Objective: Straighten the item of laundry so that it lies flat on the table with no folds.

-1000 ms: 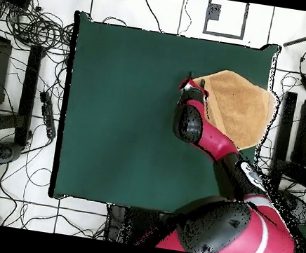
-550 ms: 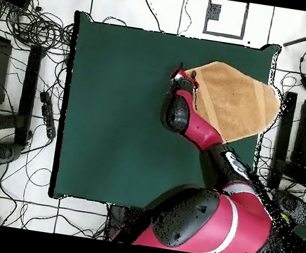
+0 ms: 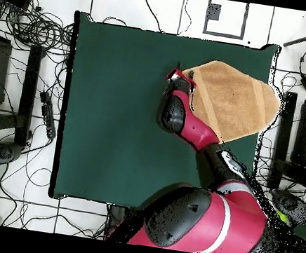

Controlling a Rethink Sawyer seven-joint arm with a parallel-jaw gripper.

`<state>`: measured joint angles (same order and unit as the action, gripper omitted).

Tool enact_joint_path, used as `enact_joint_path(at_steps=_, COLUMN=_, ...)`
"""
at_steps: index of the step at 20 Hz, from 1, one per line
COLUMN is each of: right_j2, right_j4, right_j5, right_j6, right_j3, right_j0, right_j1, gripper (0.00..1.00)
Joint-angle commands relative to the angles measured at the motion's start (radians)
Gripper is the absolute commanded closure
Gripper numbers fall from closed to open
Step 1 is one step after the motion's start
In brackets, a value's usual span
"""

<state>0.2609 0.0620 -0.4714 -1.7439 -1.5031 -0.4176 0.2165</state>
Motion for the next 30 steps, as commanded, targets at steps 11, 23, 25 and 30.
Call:
enact_joint_path(at_steps=11, right_j2=0.133, right_j4=-0.086, right_j5=0.033, right_j6=-0.276, right_j3=-0.281, right_j0=-0.024, right_j1=0.118, gripper=0.0)
enact_joint_path(at_steps=23, right_j2=0.158, right_j4=-0.144, right_j5=0.048, right_j6=-0.25, right_j3=-0.297, right_j0=-0.065, right_j1=0.118, gripper=0.0)
enact_joint_path(at_steps=25, right_j2=0.155, right_j4=-0.129, right_j5=0.063, right_j6=-0.238, right_j3=-0.256, right_j0=-0.057, right_j1=0.088, gripper=0.0)
enact_joint_path(at_steps=30, right_j2=0.094, right_j4=0.014, right_j5=0.207, right_j6=-0.163, right_j3=-0.081, right_j0=0.016, right_j1=-0.013, gripper=0.0)
